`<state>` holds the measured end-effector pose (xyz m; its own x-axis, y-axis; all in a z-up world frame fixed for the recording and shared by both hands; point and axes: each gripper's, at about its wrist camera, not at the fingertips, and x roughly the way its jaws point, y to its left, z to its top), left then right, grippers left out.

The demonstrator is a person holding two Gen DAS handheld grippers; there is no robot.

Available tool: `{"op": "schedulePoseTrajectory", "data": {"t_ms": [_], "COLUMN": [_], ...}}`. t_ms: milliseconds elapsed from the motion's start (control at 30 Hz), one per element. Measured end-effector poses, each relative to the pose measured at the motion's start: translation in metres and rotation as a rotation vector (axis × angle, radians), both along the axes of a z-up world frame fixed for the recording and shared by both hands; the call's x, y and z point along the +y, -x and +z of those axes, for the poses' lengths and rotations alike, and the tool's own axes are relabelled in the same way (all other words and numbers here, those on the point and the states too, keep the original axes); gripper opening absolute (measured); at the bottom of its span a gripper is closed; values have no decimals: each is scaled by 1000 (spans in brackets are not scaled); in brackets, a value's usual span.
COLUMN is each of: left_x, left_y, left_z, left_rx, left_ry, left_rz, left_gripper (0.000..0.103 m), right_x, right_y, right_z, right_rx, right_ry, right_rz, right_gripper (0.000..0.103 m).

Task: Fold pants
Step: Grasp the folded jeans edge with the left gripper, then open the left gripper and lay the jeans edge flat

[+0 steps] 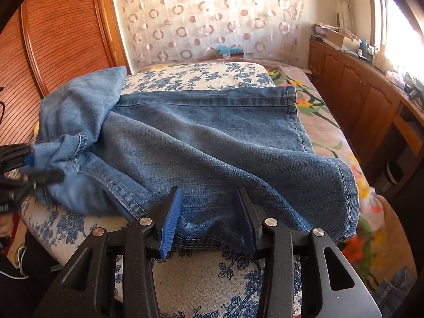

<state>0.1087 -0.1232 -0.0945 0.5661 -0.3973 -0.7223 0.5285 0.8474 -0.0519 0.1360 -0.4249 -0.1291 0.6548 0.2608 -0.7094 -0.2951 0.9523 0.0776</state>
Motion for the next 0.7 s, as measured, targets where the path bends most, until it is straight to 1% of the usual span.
{"op": "schedulePoseTrajectory", "data": {"t_ms": [67, 200, 300, 367, 433, 500, 567, 633, 700], "left_x": [5, 12, 18, 24, 31, 33, 31, 32, 35], "left_y": [11, 35, 53, 54, 50, 51, 53, 53, 50], "left_z": [9, 22, 19, 12, 7, 7, 8, 9, 12], "left_rx": [-17, -10, 10, 22, 44, 42, 35, 29, 28], "left_ry": [-6, -9, -19, -27, -12, -8, -15, -7, 6], "left_rz": [-3, -13, -8, 11, 28, 37, 26, 37, 56], "left_gripper": [5, 2, 2, 1, 0, 0, 0, 0, 6], "right_x": [-2, -1, -3, -2, 1, 0, -1, -1, 3], "right_y": [-1, -4, -4, -4, -6, -5, -5, -5, -4], "right_z": [-1, 0, 1, 1, 1, 1, 0, 2, 6], "right_rx": [2, 11, 19, 22, 22, 21, 23, 23, 16], "right_ry": [-8, -4, 3, 6, 18, 22, 27, 15, 4], "right_rz": [1, -6, -8, -6, -8, -10, -14, -15, -7], "right_gripper": [42, 42, 42, 42, 43, 43, 43, 43, 43]}}
